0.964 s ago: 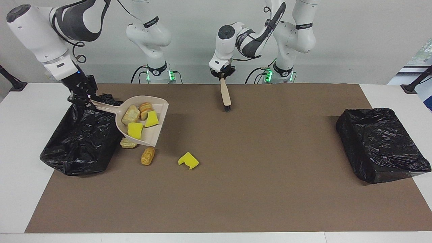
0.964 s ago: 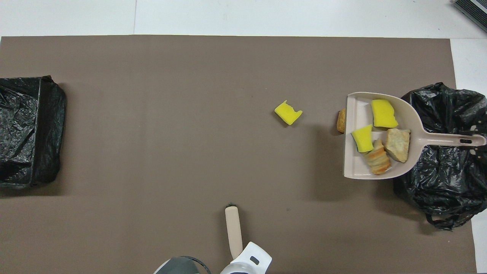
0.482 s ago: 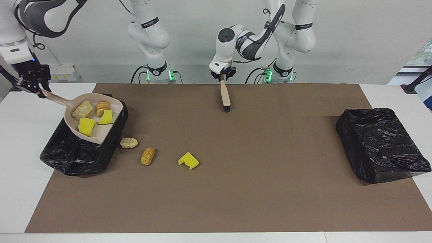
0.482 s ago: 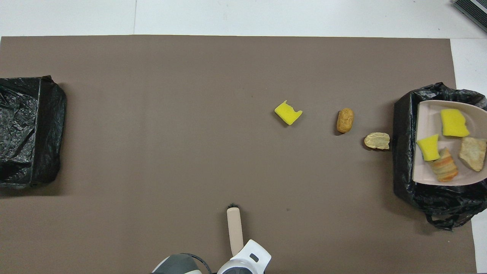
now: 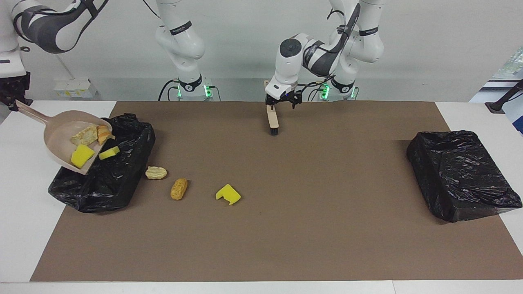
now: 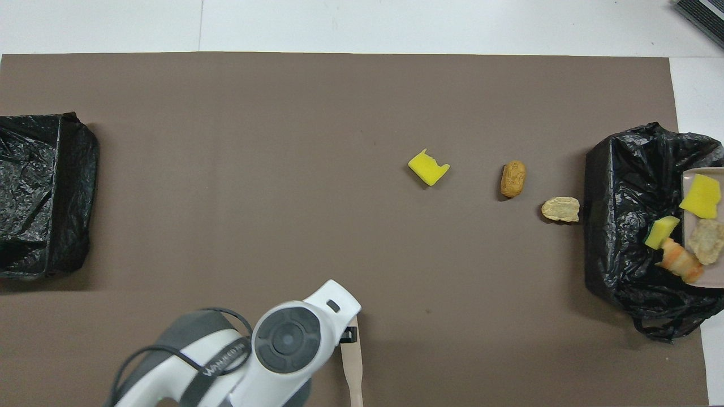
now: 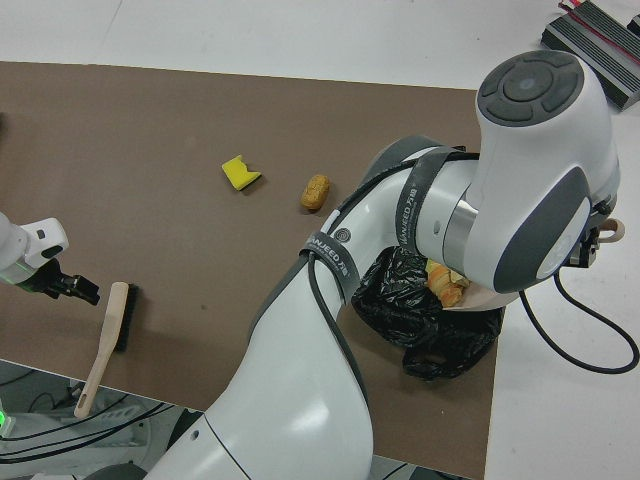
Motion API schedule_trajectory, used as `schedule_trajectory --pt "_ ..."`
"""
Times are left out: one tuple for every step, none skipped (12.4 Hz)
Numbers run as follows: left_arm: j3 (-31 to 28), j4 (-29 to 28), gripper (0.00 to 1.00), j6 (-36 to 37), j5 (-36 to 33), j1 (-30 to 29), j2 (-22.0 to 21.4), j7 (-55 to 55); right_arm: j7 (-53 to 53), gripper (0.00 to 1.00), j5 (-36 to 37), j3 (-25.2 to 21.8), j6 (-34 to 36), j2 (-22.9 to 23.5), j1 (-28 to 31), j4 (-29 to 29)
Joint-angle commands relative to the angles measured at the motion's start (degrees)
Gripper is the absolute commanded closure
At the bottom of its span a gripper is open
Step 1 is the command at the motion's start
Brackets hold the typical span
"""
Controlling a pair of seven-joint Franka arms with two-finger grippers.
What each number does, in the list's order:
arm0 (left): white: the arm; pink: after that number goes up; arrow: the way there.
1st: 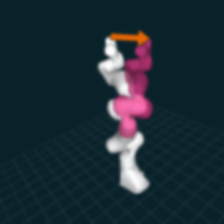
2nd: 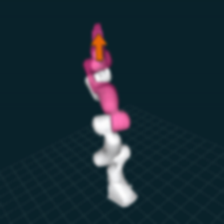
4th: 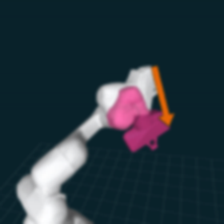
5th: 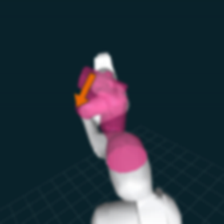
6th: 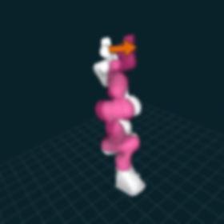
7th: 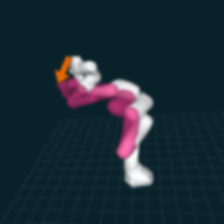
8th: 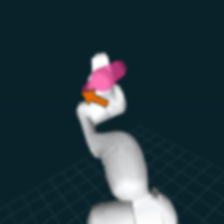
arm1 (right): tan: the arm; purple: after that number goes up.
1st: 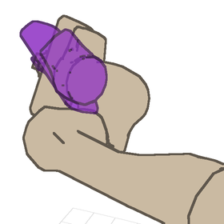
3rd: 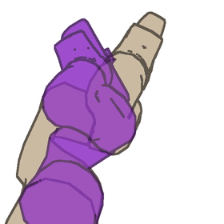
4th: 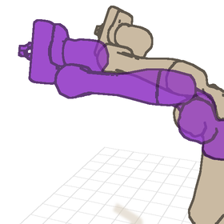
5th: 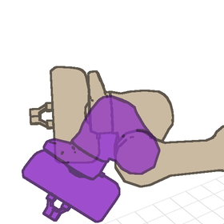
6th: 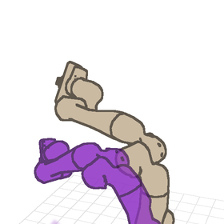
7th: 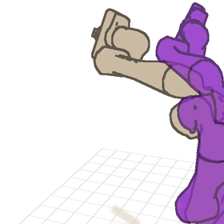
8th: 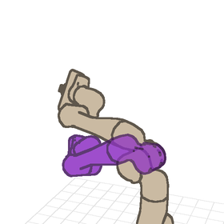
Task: Sweep and dump trash in bin
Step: 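Tip the dustpan over the trash bag with the right gripper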
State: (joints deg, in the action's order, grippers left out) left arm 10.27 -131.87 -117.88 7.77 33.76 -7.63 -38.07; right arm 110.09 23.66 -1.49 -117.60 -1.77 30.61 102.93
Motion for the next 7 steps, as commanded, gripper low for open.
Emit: schedule_trajectory --pt "0.6 5.6 0.00 4.8 -2.5 -11.7 -0.5 11.3 -3.6 1.00 5.8 0.4 1.2 0.5 -1.9 -1.2" --pt "0.6 7.9 0.00 5.3 -3.4 -15.4 -0.3 16.6 -3.6 1.00 6.0 0.9 2.4 0.4 -2.0 -1.4" --pt "0.6 11.2 0.00 6.7 -3.4 -19.3 0.4 20.9 -3.6 1.00 5.9 1.1 4.6 0.2 -2.0 -2.8" --pt "0.6 15.5 0.00 9.0 -3.4 -23.2 1.2 25.0 -3.7 1.00 5.1 1.2 7.3 0.3 -2.1 -5.1" --pt "0.6 19.6 0.00 11.7 -3.5 -25.6 2.3 28.4 -3.8 1.00 4.9 1.2 9.5 0.4 -2.1 -6.7" --pt "0.6 23.8 0.00 15.1 -3.5 -28.2 3.6 30.8 -5.6 1.00 4.0 1.6 12.2 0.4 -2.1 -7.8" --pt "0.6 27.2 0.00 18.3 -3.7 -29.8 4.5 33.4 -7.6 1.00 1.6 1.7 15.0 0.4 -2.0 -8.8"
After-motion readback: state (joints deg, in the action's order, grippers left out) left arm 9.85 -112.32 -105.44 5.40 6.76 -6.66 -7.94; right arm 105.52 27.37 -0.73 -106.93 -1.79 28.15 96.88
